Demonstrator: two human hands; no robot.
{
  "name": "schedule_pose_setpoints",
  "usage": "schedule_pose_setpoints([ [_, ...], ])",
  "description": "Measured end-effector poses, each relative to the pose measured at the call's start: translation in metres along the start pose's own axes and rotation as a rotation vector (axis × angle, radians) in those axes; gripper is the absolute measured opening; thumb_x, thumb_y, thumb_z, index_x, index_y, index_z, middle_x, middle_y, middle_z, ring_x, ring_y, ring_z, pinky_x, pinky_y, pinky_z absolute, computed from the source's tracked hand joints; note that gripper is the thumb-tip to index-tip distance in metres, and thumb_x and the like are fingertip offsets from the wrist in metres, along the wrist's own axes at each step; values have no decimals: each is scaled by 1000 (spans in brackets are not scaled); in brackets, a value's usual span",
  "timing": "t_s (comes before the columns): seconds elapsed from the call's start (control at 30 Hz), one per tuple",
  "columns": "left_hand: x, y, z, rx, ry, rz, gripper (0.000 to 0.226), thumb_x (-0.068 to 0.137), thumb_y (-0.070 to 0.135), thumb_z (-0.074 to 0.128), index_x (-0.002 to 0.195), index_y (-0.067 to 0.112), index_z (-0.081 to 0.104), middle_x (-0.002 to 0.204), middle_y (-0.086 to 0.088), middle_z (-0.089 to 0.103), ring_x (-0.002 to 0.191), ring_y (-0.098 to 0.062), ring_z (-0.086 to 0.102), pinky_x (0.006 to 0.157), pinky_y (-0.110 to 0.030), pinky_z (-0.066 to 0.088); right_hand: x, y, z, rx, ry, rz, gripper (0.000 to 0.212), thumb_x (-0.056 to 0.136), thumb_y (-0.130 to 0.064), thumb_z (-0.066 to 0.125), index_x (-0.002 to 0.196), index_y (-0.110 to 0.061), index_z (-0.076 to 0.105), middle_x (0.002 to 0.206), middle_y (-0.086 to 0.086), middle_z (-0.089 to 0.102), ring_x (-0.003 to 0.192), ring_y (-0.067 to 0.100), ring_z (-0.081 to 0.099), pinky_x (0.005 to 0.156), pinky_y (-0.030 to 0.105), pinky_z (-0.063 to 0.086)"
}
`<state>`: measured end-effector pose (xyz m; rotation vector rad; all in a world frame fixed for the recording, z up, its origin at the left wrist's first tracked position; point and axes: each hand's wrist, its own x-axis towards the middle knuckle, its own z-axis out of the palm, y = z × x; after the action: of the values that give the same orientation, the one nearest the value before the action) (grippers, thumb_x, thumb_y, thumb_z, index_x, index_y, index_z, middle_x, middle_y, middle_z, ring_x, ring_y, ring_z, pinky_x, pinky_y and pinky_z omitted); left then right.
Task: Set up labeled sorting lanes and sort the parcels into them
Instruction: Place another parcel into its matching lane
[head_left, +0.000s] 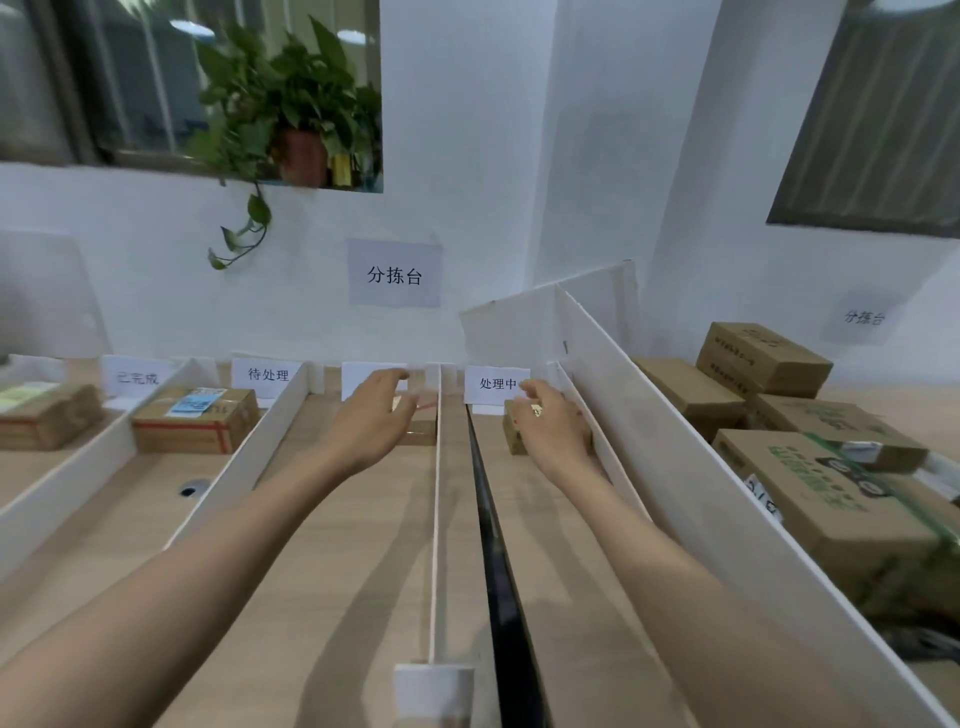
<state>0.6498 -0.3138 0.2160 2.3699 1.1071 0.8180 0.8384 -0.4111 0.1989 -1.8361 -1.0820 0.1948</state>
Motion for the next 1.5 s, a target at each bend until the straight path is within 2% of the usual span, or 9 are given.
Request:
schedule_pose_setpoints([
  [0.13, -48, 8, -20, 15, 57, -24, 44, 100, 28, 38, 140, 10, 39, 145, -7, 40, 133, -20, 37, 101, -26, 28, -35, -14, 0, 61, -42, -23, 37, 97, -26, 44, 132, -17, 50, 137, -2, 51, 124, 16, 46, 90, 24, 33],
  [0.33, -111, 5, -53, 26, 149, -103, 43, 99, 29, 40, 137, 10, 42, 142, -7, 44, 132, -21, 39, 103, -29, 29, -87, -42, 6, 127, -120, -82, 28, 95, -26, 44, 118, -17, 58, 119, -2, 58, 113, 17, 52, 83, 28, 37],
  [0.47, -147, -6, -81, 27, 194, -165, 43, 97, 31, 42, 133, 8, 47, 135, -11, 51, 126, -26, 45, 106, -40, 35, -117, -64, 17, 135, -181, -120, 28, 96, -31, 45, 118, -22, 58, 112, -7, 58, 108, 15, 55, 82, 30, 40],
  [0.57, -174, -14, -104, 0, 242, -217, 36, 94, 36, 41, 116, 9, 54, 117, -10, 59, 111, -25, 54, 94, -36, 41, -136, -86, 29, 168, -224, -165, 28, 98, -24, 44, 117, -11, 58, 119, 4, 62, 107, 18, 56, 83, 32, 43],
  [0.63, -191, -19, -119, 16, 288, -234, 23, 97, 26, 42, 110, 11, 55, 110, -11, 57, 104, -24, 52, 84, -28, 35, -148, -103, 39, 180, -250, -174, 29, 97, -21, 43, 115, -5, 58, 118, 12, 60, 109, 26, 55, 87, 36, 44],
  [0.73, -217, -33, -142, 76, 340, -255, 36, 99, 18, 42, 132, 3, 47, 136, -16, 48, 126, -25, 43, 96, -25, 29, -160, -126, 63, 210, -309, -213, 30, 97, -23, 43, 121, -12, 57, 120, -1, 58, 115, 18, 53, 90, 30, 40],
  [0.97, -288, -93, -210, 214, 438, -383, 41, 99, 27, 40, 136, 9, 44, 140, -11, 47, 128, -24, 43, 104, -34, 34, -211, -197, 136, 263, -433, -320, 25, 98, -23, 46, 118, -17, 59, 112, -6, 58, 89, 5, 54, 73, 15, 35],
  [1.1, -337, -126, -258, 254, 482, -446, 42, 100, 26, 41, 137, 7, 43, 141, -12, 47, 130, -25, 42, 106, -34, 32, -247, -246, 189, 313, -493, -369, 26, 96, -24, 47, 117, -18, 60, 118, -4, 62, 109, 13, 55, 90, 27, 42],
  [1.5, -468, -230, -408, 351, 601, -604, 39, 98, 28, 39, 130, 7, 48, 132, -11, 52, 125, -25, 45, 100, -36, 36, -373, -397, 313, 417, -664, -508, 38, 100, -29, 41, 136, -21, 49, 139, -4, 49, 128, 14, 44, 98, 27, 36],
])
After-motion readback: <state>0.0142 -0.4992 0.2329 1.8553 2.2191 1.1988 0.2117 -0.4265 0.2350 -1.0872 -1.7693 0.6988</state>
